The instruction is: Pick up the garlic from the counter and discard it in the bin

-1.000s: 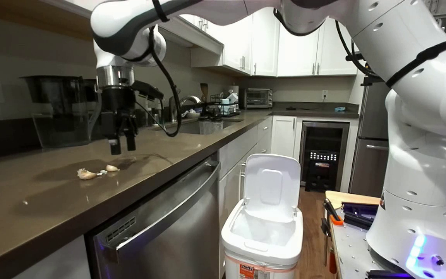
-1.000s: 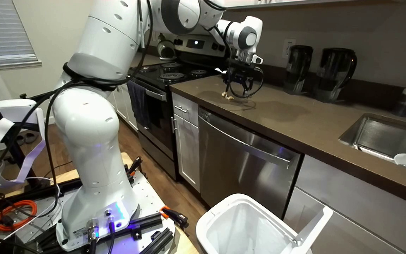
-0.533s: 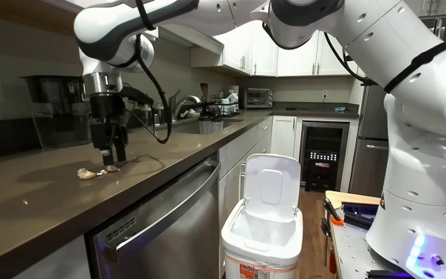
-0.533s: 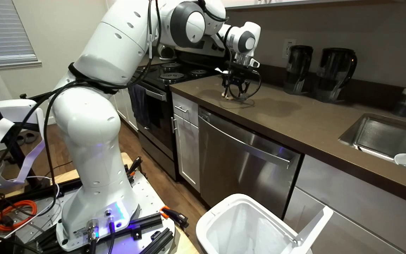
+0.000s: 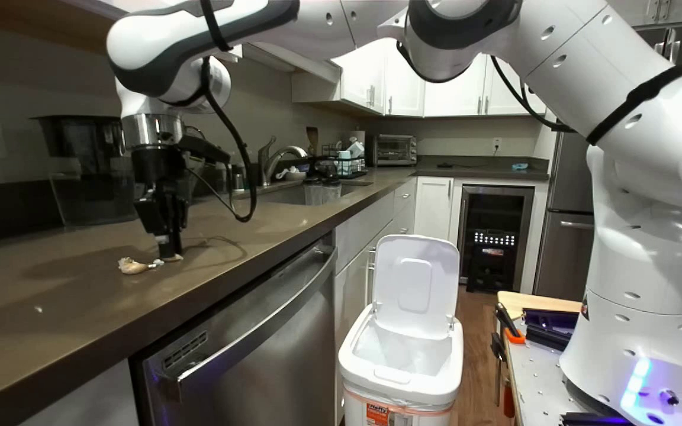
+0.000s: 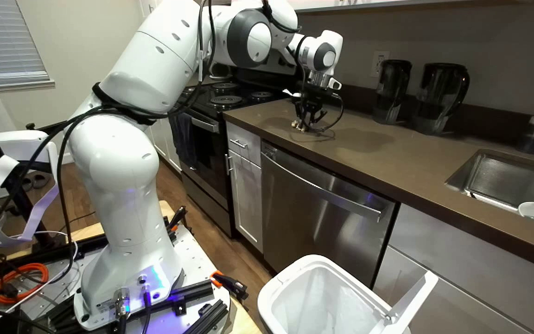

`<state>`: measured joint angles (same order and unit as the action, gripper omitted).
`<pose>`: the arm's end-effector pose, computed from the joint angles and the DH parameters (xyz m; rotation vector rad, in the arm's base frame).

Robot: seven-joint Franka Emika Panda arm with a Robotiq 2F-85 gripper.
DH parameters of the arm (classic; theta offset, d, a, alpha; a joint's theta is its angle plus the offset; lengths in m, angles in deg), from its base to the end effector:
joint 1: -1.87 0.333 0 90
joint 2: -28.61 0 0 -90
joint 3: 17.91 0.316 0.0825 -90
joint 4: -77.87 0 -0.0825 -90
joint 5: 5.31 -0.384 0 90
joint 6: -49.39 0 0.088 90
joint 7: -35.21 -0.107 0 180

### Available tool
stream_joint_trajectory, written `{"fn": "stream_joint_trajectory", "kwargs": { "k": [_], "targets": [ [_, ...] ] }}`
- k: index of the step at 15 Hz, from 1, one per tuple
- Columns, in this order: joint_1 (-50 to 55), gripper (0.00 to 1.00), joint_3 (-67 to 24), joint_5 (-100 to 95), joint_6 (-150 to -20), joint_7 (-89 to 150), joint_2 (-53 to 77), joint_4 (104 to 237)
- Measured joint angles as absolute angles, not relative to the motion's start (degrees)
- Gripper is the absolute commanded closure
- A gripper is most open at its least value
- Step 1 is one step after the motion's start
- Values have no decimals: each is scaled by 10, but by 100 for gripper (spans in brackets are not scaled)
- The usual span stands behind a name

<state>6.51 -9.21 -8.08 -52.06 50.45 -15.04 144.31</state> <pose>0.7235 0.1441 0.3361 -2.9024 -0.6670 0.2090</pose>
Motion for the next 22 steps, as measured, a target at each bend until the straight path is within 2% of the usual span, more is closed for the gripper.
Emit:
{"fn": "stream_joint_trajectory", "kwargs": {
  "k": [1,2,6,8,16,22],
  "targets": [
    [67,68,-92,-81,-520,505,-150,1442],
    [68,85,-92,-80,-519,505,-151,1442],
    [75,97,-95,-78,-519,504,-153,1441],
    [79,93,-100,-75,-519,503,-153,1440],
    [81,93,-127,-56,-492,490,-123,1451],
    [69,93,-151,-56,-500,469,-36,1555]
  ]
}}
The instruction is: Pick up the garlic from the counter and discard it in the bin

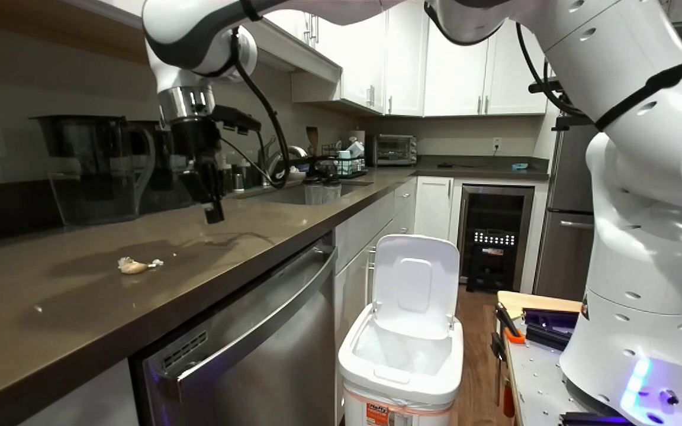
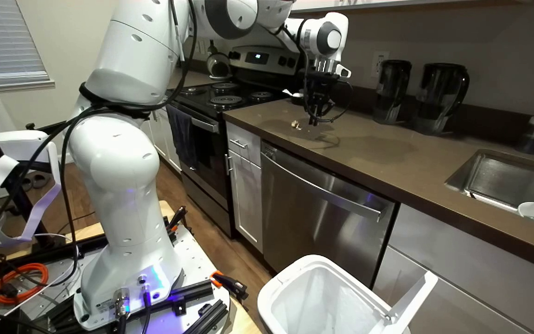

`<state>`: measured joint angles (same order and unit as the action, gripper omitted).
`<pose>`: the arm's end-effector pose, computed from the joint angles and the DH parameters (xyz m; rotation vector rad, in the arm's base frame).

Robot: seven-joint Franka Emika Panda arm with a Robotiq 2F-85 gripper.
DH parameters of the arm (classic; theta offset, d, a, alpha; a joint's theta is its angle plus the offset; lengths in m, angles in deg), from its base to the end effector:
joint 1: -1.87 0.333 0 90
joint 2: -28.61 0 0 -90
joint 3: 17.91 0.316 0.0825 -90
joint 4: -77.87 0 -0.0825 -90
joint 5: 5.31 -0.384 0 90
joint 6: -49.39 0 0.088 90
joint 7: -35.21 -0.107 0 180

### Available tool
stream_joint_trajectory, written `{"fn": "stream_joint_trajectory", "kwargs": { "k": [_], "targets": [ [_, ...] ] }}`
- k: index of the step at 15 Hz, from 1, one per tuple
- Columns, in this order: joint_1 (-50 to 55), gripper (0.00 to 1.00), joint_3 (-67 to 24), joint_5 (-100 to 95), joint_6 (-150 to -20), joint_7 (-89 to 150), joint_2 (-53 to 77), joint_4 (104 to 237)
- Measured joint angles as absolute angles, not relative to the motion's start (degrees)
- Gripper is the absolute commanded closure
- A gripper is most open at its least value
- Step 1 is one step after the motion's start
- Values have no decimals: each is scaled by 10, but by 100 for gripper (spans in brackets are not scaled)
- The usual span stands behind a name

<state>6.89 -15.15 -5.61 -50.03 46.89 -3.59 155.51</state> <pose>0.6890 0.0881 0.3829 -3.0488 -0.5128 0.2791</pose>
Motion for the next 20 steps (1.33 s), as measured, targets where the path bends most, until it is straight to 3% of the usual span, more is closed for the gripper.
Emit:
{"fn": "stream_joint_trajectory", "kwargs": {
  "k": [20],
  "targets": [
    [-13,93,-230,-93,-730,335,360,2167]
  ]
}}
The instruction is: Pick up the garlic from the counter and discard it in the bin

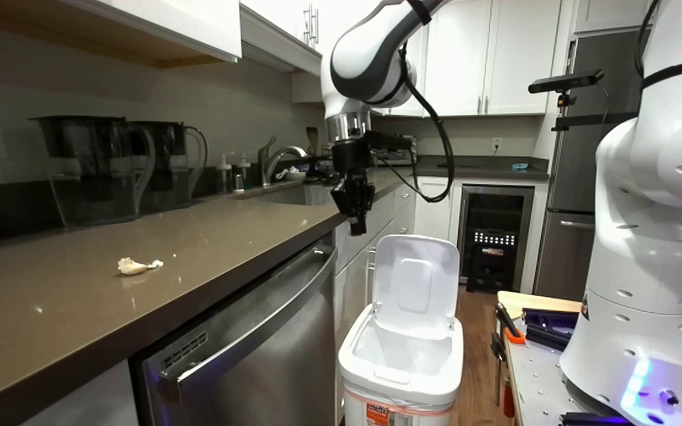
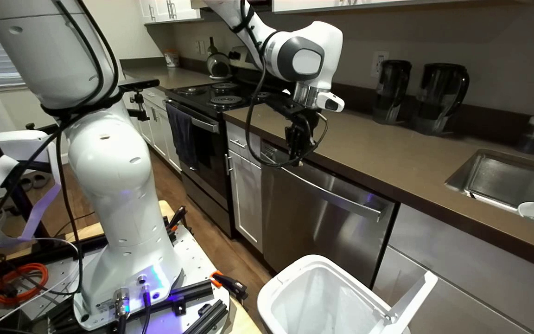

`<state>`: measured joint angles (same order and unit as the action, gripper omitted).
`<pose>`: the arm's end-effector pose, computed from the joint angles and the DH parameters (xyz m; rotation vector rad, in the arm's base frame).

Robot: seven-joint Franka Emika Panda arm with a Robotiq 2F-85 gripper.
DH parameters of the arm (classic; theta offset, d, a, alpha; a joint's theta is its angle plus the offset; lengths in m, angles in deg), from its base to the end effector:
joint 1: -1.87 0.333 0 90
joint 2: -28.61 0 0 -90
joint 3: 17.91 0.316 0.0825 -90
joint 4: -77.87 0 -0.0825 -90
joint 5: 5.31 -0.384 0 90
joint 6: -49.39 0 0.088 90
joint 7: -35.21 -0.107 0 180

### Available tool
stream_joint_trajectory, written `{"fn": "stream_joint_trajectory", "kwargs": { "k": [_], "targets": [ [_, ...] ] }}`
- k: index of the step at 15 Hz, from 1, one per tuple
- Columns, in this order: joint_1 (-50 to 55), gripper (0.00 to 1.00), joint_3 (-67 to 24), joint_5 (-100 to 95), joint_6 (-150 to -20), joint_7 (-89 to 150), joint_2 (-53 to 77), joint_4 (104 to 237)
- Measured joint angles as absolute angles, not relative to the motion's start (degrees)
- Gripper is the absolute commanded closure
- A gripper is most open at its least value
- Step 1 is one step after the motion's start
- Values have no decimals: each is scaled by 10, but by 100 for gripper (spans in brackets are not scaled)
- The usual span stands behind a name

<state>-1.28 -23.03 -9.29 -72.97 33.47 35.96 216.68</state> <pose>0.4496 -0.0621 0.3449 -3.0389 0.3279 0.2382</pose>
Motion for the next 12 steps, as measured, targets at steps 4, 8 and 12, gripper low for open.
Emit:
{"fn": "stream_joint_trajectory", "kwargs": {
  "k": [4,8,12],
  "targets": [
    [-38,93,-254,-93,-739,322,399,2208],
    [-59,93,-266,-93,-739,303,409,2212],
    [-76,93,-270,-89,-738,273,410,2212]
  ]
}}
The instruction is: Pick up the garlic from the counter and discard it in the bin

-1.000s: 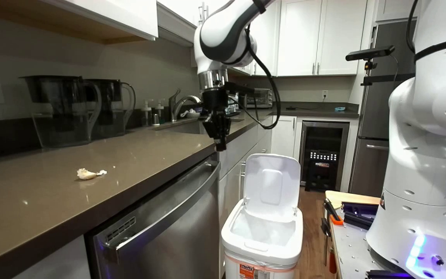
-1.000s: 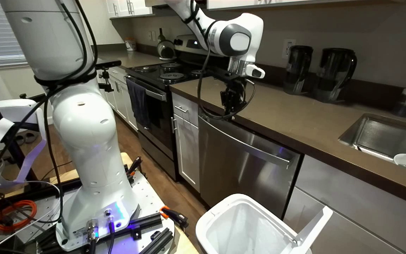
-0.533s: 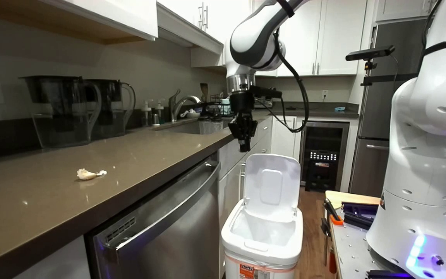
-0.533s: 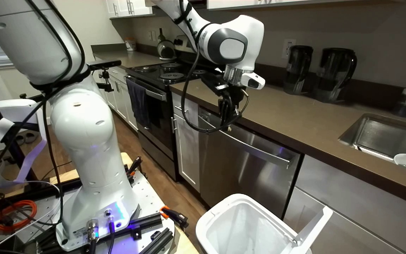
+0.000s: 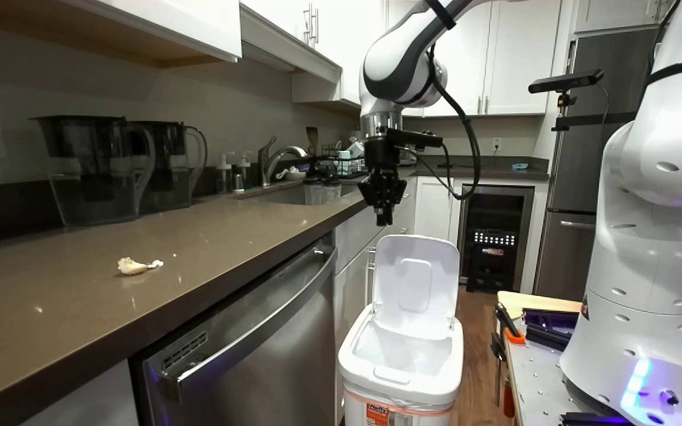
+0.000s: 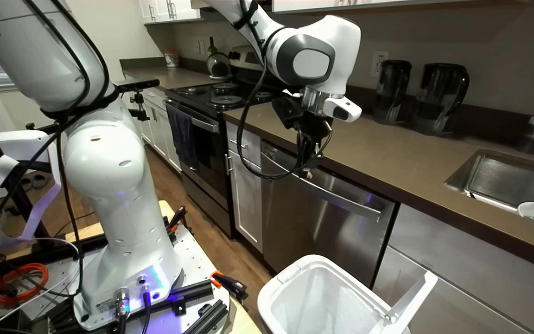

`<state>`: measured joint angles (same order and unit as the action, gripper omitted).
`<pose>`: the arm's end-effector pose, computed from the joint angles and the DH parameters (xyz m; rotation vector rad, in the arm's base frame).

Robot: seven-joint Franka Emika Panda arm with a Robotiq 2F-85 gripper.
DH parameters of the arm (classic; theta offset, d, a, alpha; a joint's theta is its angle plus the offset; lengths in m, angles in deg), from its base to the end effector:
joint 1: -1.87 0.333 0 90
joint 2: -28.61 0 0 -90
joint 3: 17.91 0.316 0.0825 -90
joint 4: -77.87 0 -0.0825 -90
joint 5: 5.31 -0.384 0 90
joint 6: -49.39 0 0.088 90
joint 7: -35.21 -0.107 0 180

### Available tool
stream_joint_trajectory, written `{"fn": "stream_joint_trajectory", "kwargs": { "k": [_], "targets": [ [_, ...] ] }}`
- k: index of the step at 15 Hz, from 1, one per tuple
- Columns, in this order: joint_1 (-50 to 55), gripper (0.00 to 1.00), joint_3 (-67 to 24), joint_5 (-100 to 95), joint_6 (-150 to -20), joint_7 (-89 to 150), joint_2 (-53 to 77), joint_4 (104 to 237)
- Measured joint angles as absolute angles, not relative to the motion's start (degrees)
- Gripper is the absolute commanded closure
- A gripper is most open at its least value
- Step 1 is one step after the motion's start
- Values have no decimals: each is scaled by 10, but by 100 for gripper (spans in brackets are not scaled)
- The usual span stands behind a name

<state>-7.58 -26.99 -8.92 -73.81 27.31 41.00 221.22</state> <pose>0.4085 -0.1332 0.3510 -2.9468 0.7422 0.1987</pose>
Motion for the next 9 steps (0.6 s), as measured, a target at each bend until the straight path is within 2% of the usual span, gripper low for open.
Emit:
{"fn": "stream_joint_trajectory", "kwargs": {
  "k": [9],
  "targets": [
    [-99,93,-271,-54,-737,198,411,2223]
  ]
}}
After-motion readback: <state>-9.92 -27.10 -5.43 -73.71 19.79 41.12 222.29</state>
